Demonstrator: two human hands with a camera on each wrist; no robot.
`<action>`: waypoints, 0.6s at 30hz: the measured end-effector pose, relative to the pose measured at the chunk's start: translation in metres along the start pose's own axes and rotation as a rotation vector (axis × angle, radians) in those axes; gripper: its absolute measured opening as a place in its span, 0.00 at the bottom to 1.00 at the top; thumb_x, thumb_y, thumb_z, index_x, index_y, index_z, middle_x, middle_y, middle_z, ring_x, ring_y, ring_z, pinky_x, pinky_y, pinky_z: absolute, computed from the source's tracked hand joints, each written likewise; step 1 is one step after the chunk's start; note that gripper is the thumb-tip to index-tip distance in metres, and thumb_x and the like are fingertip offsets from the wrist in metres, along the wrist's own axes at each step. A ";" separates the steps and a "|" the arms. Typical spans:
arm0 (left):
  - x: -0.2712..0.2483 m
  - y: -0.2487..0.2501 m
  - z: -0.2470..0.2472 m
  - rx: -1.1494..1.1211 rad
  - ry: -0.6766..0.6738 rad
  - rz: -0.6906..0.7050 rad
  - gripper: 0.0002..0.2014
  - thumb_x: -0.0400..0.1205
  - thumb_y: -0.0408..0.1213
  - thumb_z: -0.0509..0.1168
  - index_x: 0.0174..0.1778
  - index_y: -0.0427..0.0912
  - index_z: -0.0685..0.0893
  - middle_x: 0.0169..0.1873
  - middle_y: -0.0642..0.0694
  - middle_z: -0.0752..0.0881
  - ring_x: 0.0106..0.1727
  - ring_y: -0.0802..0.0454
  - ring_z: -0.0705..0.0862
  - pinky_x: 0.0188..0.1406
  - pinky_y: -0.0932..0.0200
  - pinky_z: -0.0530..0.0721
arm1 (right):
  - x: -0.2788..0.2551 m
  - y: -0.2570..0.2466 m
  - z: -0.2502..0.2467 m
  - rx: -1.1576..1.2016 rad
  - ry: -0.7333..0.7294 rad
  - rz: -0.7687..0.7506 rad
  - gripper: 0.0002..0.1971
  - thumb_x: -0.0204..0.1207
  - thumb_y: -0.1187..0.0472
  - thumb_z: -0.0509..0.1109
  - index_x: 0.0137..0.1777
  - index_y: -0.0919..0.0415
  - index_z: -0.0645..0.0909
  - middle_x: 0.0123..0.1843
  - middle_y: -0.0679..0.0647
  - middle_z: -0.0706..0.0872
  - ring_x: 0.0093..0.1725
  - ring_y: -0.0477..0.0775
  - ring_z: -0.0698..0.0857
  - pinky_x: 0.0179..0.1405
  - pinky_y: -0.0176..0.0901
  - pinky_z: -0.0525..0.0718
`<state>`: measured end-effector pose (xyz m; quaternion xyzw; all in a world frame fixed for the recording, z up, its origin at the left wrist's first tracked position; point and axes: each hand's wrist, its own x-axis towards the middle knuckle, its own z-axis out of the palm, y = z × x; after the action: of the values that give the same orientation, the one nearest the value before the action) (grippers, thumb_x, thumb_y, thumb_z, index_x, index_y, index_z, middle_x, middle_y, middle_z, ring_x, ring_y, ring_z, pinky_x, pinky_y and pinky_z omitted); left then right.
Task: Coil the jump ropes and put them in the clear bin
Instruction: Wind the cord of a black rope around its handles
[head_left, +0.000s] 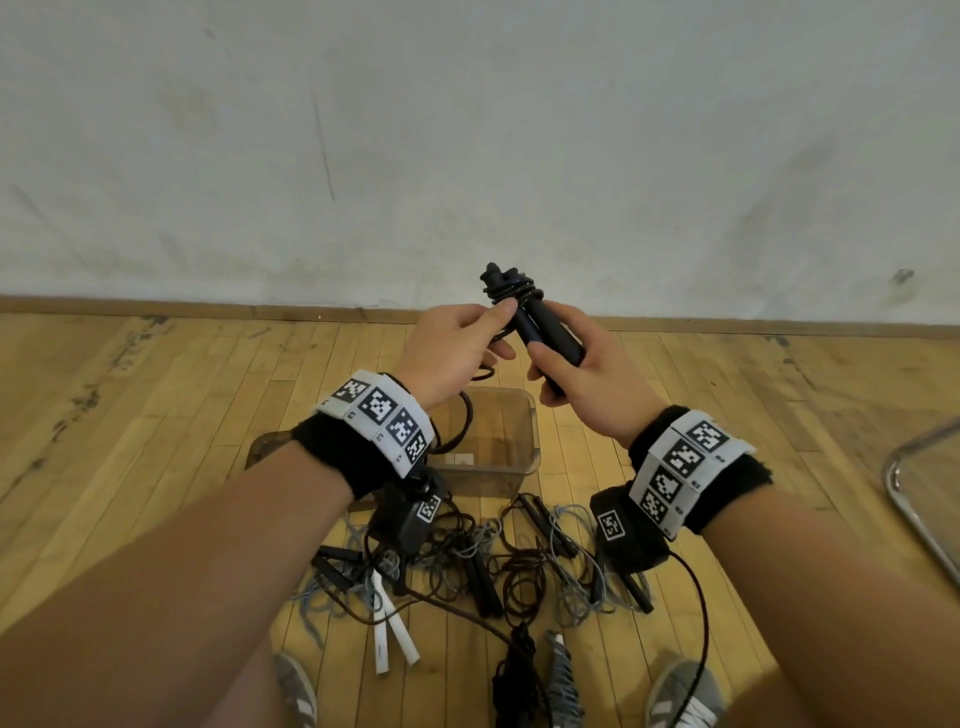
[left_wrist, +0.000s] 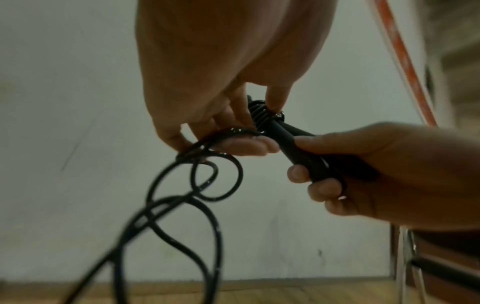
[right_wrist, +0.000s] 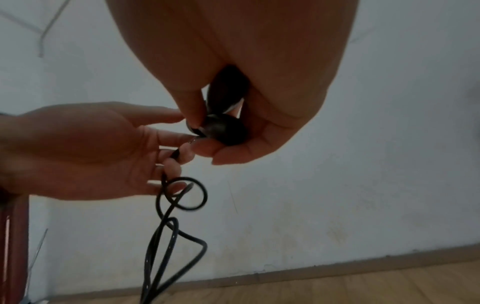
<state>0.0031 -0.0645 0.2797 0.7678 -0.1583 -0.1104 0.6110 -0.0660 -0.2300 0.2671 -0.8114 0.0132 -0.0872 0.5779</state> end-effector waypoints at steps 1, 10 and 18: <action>-0.001 0.000 0.000 0.103 0.004 0.029 0.16 0.89 0.55 0.62 0.55 0.49 0.91 0.36 0.52 0.92 0.34 0.60 0.88 0.39 0.72 0.81 | 0.000 0.001 0.000 -0.043 0.014 -0.022 0.24 0.87 0.62 0.68 0.81 0.52 0.70 0.46 0.53 0.87 0.32 0.41 0.85 0.34 0.37 0.85; 0.000 -0.003 -0.010 0.213 -0.056 0.080 0.09 0.87 0.42 0.69 0.47 0.46 0.93 0.28 0.54 0.88 0.31 0.60 0.86 0.43 0.63 0.85 | 0.002 0.006 -0.019 -0.402 0.207 -0.049 0.26 0.87 0.55 0.66 0.82 0.39 0.65 0.52 0.48 0.87 0.40 0.53 0.89 0.40 0.55 0.90; 0.003 -0.003 -0.004 -0.069 -0.080 -0.081 0.09 0.89 0.37 0.66 0.58 0.41 0.91 0.27 0.51 0.81 0.24 0.62 0.77 0.40 0.59 0.88 | 0.004 0.018 -0.009 -0.505 0.190 -0.009 0.24 0.89 0.51 0.61 0.84 0.43 0.63 0.43 0.46 0.84 0.35 0.51 0.85 0.34 0.48 0.81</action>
<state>0.0079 -0.0619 0.2780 0.7469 -0.1474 -0.1708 0.6254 -0.0623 -0.2443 0.2536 -0.9181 0.0851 -0.1592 0.3529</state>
